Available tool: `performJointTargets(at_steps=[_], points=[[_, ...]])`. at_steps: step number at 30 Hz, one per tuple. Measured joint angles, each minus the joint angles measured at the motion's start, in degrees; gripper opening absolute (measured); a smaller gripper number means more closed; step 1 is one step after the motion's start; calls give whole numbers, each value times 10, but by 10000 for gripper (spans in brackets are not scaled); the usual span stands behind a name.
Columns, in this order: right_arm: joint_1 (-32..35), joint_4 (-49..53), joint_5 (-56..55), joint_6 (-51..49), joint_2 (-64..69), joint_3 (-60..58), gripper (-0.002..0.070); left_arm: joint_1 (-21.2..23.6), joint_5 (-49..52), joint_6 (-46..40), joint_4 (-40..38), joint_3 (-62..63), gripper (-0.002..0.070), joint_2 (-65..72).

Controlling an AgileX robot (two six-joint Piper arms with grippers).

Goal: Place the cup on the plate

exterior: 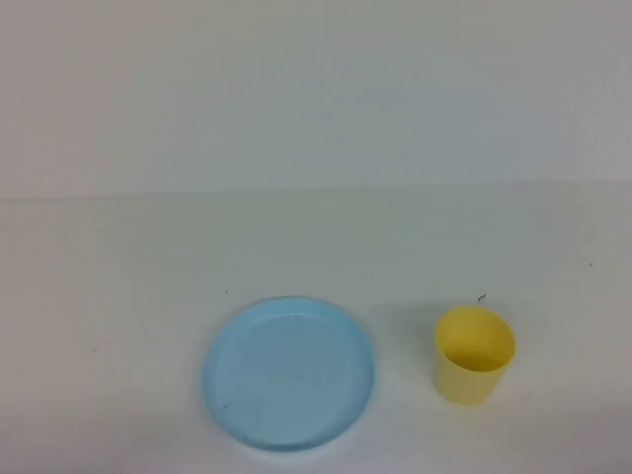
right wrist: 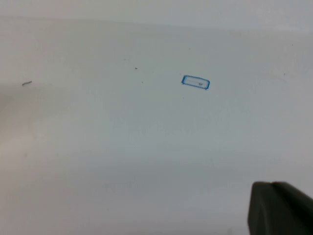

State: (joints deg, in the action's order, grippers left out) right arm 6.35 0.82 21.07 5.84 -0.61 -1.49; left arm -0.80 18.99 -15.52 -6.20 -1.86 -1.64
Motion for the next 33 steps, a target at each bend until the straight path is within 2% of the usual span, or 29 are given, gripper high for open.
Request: performJointTargets(at_steps=[11, 15, 18, 22, 26, 33], points=[[0, 0, 0, 0, 0, 0, 0, 0, 0, -4, 3, 0, 1, 0], [0, 0, 0, 0, 0, 0, 0, 0, -27, -10, 42, 0, 1, 0], [0, 0, 0, 0, 0, 0, 0, 0, -91, -16, 48, 0, 1, 0], [0, 0, -2, 0, 0, 0, 0, 0, -227, -9, 35, 0, 1, 0], [0, 0, -47, 0, 0, -1, 0, 0, -338, -3, 35, 0, 1, 0], [0, 0, -211, 0, 0, -1, 0, 0, -390, -3, 35, 0, 1, 0]])
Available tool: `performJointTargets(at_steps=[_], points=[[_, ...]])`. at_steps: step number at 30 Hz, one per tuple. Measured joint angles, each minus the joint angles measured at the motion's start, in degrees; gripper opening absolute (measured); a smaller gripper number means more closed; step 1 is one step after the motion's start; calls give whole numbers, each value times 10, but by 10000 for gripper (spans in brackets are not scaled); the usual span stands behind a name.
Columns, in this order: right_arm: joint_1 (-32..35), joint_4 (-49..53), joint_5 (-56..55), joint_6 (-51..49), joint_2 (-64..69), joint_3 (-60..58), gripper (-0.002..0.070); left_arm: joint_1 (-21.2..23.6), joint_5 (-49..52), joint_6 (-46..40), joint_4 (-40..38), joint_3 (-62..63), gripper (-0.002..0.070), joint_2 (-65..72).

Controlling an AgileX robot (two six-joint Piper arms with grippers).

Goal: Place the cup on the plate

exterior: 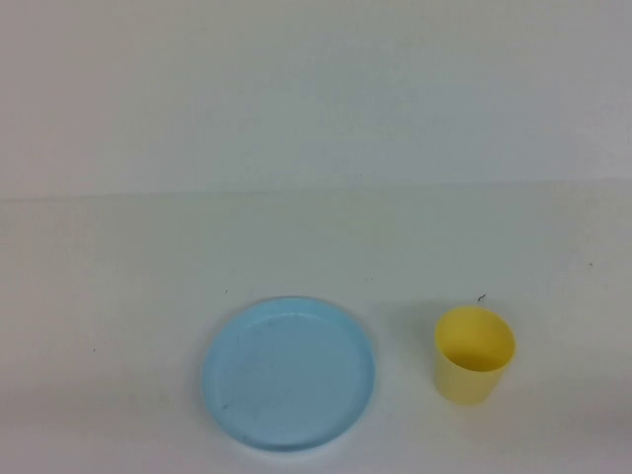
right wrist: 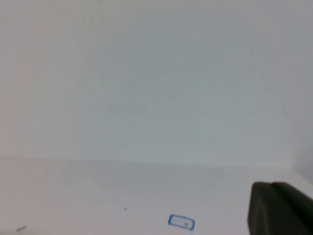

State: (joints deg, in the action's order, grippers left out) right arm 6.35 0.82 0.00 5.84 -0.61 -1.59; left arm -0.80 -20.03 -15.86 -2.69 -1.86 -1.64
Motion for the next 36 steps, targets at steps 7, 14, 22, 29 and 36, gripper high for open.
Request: performJointTargets(at_steps=[7, 14, 22, 29, 36], points=[[0, 0, -23, 0, 0, 0, 0, 0, -7, 96, 0, 0, 1, 0], [0, 0, -43, 0, 0, 0, 0, 0, -25, 220, 27, 10, 1, 1], [0, 16, -117, -25, 0, 69, 0, 0, 103, 327, 216, 208, 1, 25], [0, 95, -121, -26, 17, 197, 0, 0, 415, 324, 208, 384, 1, 161], [0, 106, 0, -33, 82, 275, 0, -24, 426, 331, 163, 410, 1, 257]])
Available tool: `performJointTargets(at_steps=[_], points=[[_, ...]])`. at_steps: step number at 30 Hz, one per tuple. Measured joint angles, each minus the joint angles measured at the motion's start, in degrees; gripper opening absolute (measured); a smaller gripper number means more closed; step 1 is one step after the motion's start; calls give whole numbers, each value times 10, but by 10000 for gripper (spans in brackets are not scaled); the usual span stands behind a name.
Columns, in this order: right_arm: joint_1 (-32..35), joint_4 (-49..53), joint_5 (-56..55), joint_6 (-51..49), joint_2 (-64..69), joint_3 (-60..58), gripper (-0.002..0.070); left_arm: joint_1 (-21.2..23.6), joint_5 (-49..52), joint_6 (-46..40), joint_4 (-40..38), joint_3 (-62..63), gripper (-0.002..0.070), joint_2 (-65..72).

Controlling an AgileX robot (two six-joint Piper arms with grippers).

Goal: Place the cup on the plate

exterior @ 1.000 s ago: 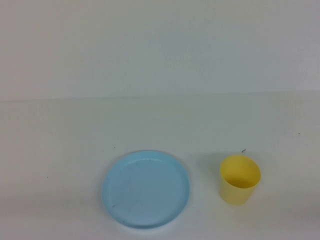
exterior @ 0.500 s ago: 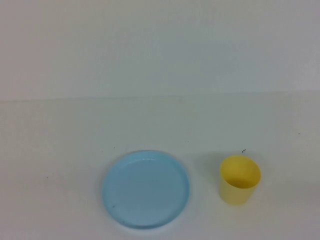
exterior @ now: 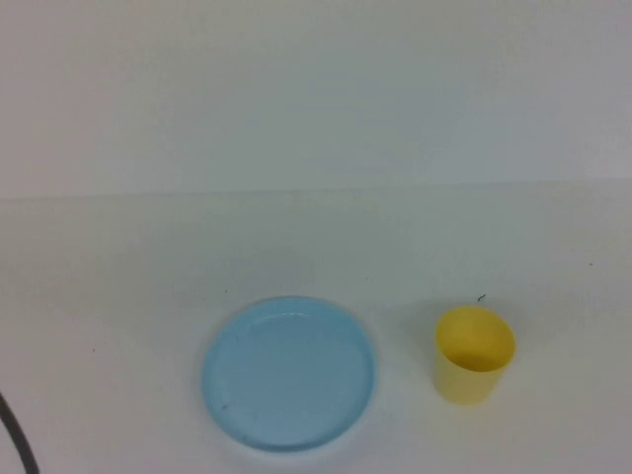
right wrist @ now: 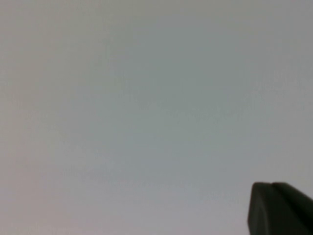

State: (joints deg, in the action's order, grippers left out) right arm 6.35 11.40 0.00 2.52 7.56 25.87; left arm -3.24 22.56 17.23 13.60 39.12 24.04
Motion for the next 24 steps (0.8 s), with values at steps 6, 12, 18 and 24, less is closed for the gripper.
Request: performJointTargets(at_steps=[6, 12, 18, 24], points=[[0, -45, 175, -10, 71, 34, 0, -45, 3, -42, -88, 0, 6, 68], [0, -117, 215, 1, 105, 34, 0, -118, 10, -199, -217, 0, 231, 159], [0, -172, 246, 19, 137, 34, 0, -181, 10, -221, -241, 8, 470, 300], [0, -201, 269, 58, 182, 34, 10, -198, 34, -221, -239, 79, 471, 468]])
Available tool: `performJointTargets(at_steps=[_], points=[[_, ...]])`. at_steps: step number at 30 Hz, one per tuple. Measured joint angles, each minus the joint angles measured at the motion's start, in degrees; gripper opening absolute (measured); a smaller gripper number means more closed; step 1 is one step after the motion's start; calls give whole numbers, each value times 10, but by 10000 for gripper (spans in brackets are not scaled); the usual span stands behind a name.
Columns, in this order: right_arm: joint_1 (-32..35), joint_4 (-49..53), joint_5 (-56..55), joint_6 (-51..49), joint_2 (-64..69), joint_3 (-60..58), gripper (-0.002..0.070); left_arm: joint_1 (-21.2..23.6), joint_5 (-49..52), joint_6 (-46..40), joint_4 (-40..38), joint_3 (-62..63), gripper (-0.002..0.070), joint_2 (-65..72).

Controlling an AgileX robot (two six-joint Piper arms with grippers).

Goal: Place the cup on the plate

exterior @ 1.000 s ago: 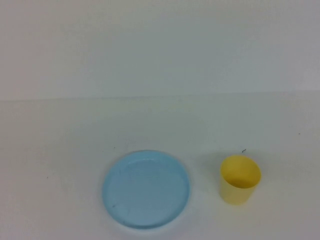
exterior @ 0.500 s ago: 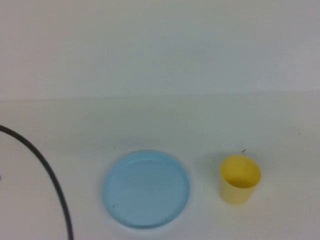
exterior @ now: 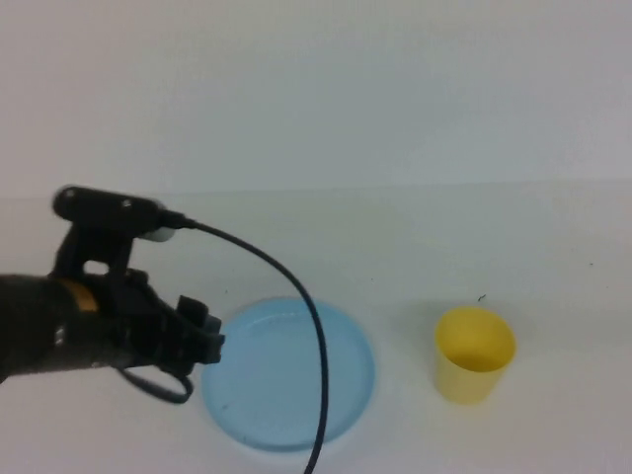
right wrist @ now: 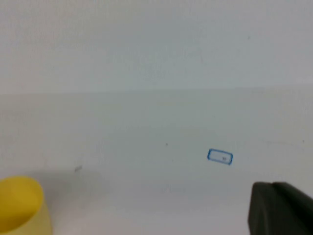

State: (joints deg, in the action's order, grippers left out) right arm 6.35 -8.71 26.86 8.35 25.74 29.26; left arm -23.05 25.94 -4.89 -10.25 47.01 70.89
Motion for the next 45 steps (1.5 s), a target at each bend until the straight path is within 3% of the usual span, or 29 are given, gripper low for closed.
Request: performJointTargets(at_steps=[3, 7, 10, 13, 21, 26, 32, 45], points=[[0, -15, 22, 59, 14, 0, 58, 0, 10, 0, -3, 40, 470, 76], [0, -55, 53, 122, 21, 0, 193, 0, 37, -5, -5, 88, 470, 155], [0, -88, 82, 138, 21, 0, 295, 1, 46, -5, -1, 110, 470, 199], [0, -110, 122, 141, 21, 0, 342, 1, 46, -3, 0, 128, 470, 237], [0, -174, 171, 148, 21, -2, 357, 9, 50, 6, 2, 156, 470, 288], [0, -192, 177, 153, 21, -5, 357, 40, 59, 7, -1, 156, 470, 297], [0, -196, 177, 155, 21, -5, 357, 68, 63, 6, -11, 156, 400, 298], [0, -200, 171, 158, 21, -5, 357, 68, 82, 4, -24, 156, 400, 334]])
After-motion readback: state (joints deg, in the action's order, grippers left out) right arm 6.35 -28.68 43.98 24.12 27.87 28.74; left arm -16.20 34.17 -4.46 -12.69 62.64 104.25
